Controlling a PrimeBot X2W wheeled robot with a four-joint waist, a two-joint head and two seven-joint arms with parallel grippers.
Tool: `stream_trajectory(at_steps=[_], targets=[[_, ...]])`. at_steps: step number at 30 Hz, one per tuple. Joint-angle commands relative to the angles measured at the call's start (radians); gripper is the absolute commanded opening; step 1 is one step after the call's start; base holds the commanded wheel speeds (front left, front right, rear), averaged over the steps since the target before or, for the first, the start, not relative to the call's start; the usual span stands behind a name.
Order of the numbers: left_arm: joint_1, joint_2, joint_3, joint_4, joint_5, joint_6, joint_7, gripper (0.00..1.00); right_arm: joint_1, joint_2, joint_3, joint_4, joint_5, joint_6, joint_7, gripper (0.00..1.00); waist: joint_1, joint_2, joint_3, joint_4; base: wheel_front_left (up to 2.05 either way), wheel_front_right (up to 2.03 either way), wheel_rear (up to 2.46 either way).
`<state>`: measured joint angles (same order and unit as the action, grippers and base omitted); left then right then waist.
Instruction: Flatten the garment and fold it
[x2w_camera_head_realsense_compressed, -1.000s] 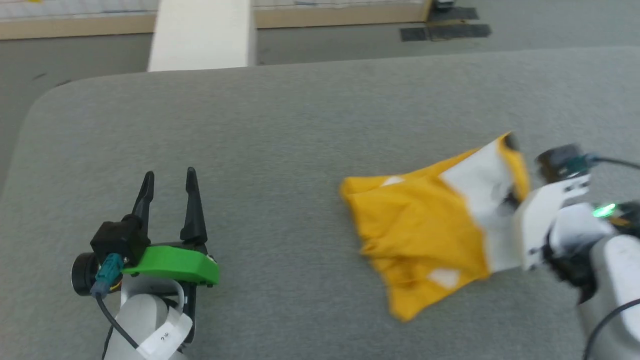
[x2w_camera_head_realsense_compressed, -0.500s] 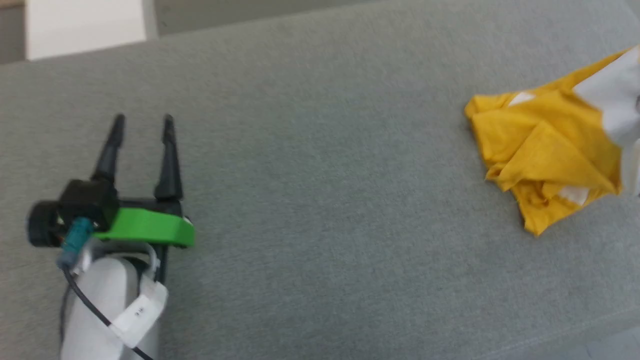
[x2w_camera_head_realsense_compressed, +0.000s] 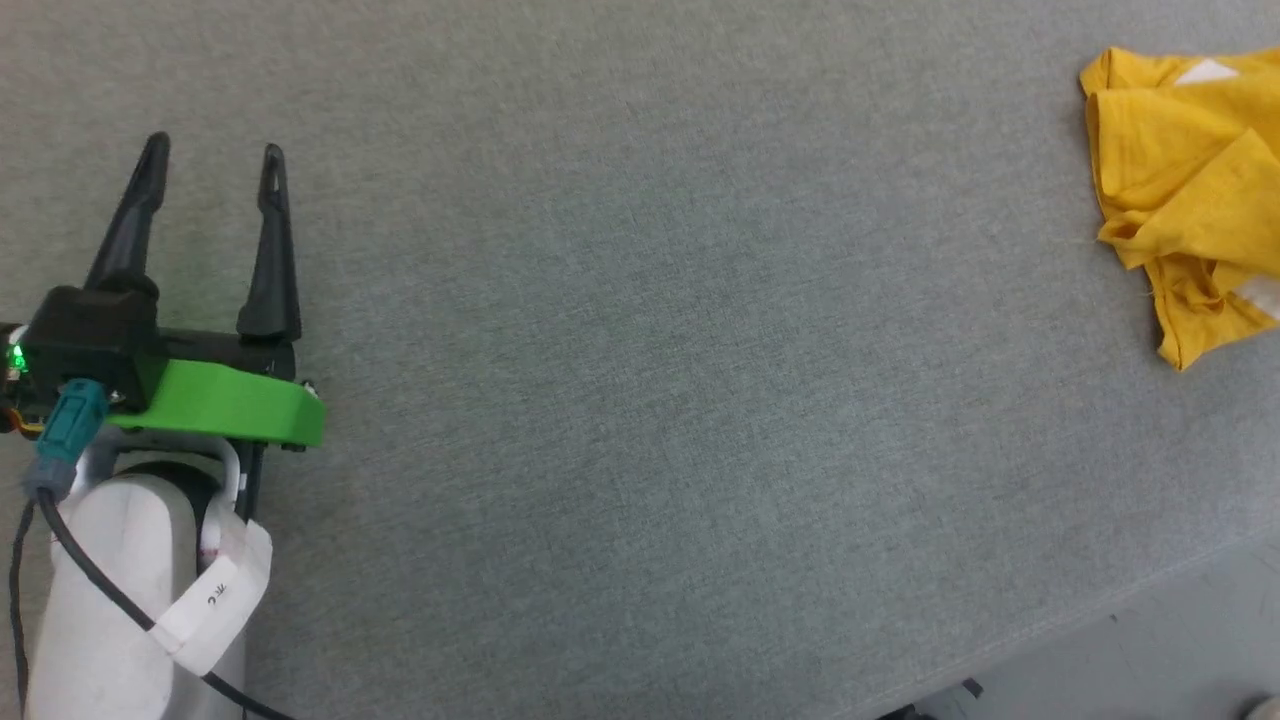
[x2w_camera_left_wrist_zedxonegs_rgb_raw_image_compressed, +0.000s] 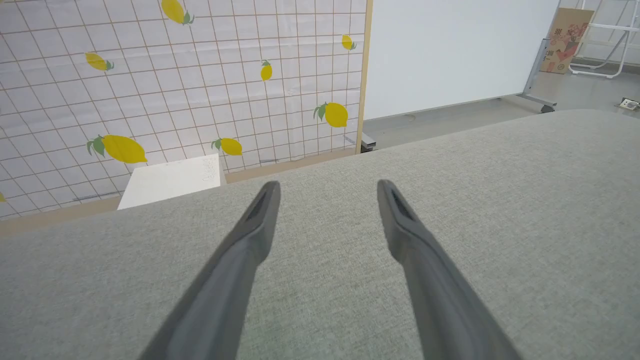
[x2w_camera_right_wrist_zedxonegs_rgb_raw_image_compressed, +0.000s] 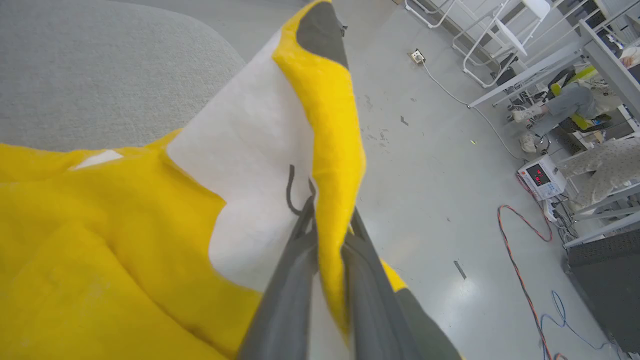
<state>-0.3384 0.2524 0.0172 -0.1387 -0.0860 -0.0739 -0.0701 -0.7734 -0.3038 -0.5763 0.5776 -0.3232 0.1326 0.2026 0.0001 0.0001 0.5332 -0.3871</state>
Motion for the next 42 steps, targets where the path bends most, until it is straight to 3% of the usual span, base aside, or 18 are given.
stream_trajectory(at_steps=[1, 2, 3, 4, 10, 19, 28, 36, 42], targets=[[-0.012, 0.007, 0.0, -0.007, 0.003, -0.002, 0.006, 1.0, -0.026, 0.012, -0.017, 0.018, -0.021, -0.002, -0.014, 0.0, -0.0001, -0.0001, 0.027, -0.021, 0.0, 0.0, 0.0], [-0.011, 0.006, -0.001, -0.008, 0.002, -0.002, 0.007, 1.0, -0.036, 0.014, -0.03, 0.031, -0.03, -0.002, -0.022, 0.0, -0.0001, -0.0001, 0.025, -0.018, 0.0, 0.0, 0.0], [-0.011, 0.003, -0.003, -0.007, -0.001, 0.0, 0.006, 1.0, -0.044, 0.015, -0.04, 0.048, -0.044, -0.002, -0.032, 0.38, -0.0001, -0.0001, 0.02, -0.014, 0.0, 0.0, 0.0], [-0.01, -0.001, -0.005, -0.004, -0.004, 0.001, 0.003, 1.0, -0.052, 0.016, -0.046, 0.062, -0.05, -0.002, -0.042, 1.0, -0.0001, -0.0001, 0.013, -0.011, 0.0, 0.0, 0.0], [0.013, -0.049, -0.018, 0.05, -0.037, 0.016, -0.041, 1.0, -0.075, -0.008, -0.006, 0.136, -0.054, -0.002, -0.144, 1.0, -0.0001, -0.0001, -0.075, 0.037, 0.0, 0.0, 0.0], [0.08, -0.137, -0.041, 0.21, -0.122, 0.013, -0.135, 1.0, 0.013, -0.036, 0.229, 0.124, 0.181, -0.002, -0.333, 1.0, -0.0001, -0.0001, -0.295, 0.151, 0.0, 0.0, 0.0], [0.136, -0.18, -0.064, 0.353, -0.169, 0.019, -0.184, 1.0, 0.299, -0.013, 0.433, -0.176, 0.44, -0.002, -0.343, 1.0, -0.0001, -0.0001, -0.472, 0.269, 0.0, 0.0, 0.0], [0.181, -0.195, -0.084, 0.389, -0.185, 0.028, -0.191, 1.0, 0.558, 0.094, 0.447, -0.469, 0.486, -0.002, -0.264, 1.0, -0.0001, -0.0001, -0.529, 0.356, 0.0, 0.0, 0.0], [0.214, -0.199, -0.096, 0.383, -0.182, 0.034, -0.191, 1.0, 0.694, 0.156, 0.438, -0.557, 0.441, -0.002, -0.281, 1.0, -0.0001, -0.0001, -0.546, 0.398, 0.0, 0.0, 0.0]])
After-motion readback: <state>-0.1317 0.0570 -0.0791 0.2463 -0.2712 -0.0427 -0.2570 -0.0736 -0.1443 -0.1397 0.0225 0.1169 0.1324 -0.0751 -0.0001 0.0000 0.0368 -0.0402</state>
